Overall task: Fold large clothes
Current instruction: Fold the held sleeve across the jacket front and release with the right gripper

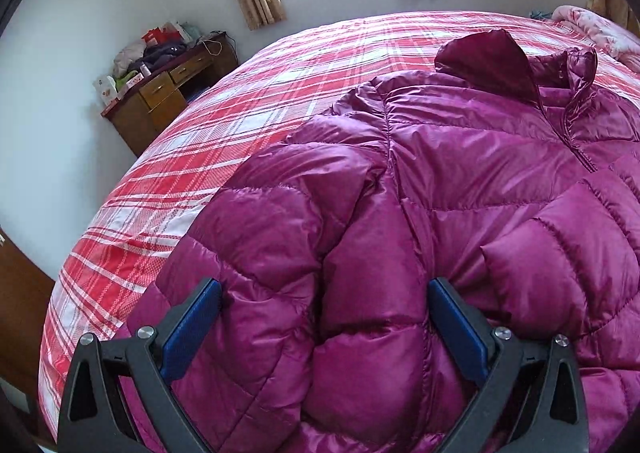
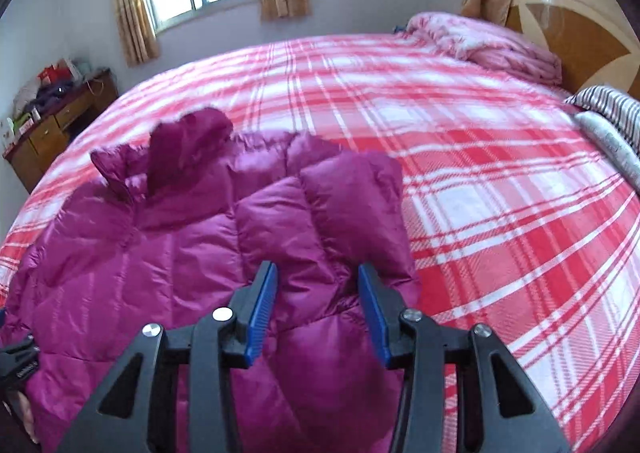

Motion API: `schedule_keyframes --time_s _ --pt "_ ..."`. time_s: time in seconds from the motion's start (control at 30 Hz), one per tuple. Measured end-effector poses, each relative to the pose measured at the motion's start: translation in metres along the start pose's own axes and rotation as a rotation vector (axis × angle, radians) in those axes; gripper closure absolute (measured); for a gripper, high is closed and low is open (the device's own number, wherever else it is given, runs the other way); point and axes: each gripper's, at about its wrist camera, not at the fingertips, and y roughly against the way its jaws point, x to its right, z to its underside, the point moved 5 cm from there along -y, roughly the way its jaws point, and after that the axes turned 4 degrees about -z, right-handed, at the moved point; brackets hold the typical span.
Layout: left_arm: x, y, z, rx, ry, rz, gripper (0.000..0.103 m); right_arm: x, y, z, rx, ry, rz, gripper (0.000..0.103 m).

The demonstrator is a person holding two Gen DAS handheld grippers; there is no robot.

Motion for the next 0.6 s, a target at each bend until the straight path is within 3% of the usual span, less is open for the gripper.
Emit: schedule_keyframes --time_s 0.23,0.37,0.5,0.6 --pt "0.003 -0.001 0.000 0.006 -0.009 -0.016 0.001 0.003 -0.003 0.005 -0.021 0.009 0.002 0.056" --pt "0.003 -0.001 0.001 0.003 -0.002 -0.007 0.001 -0.003 0.025 0.005 0.020 0.000 0.023 0.057" --pt "0.002 -0.001 0.002 -0.001 0.003 0.002 0.001 -0.034 0.056 0.021 0.046 0.045 -0.050 0.045" --pt "0.002 -0.001 0.002 -0.003 0.007 0.008 0.001 -0.045 0.050 0.035 0.021 0.086 -0.033 0.045"
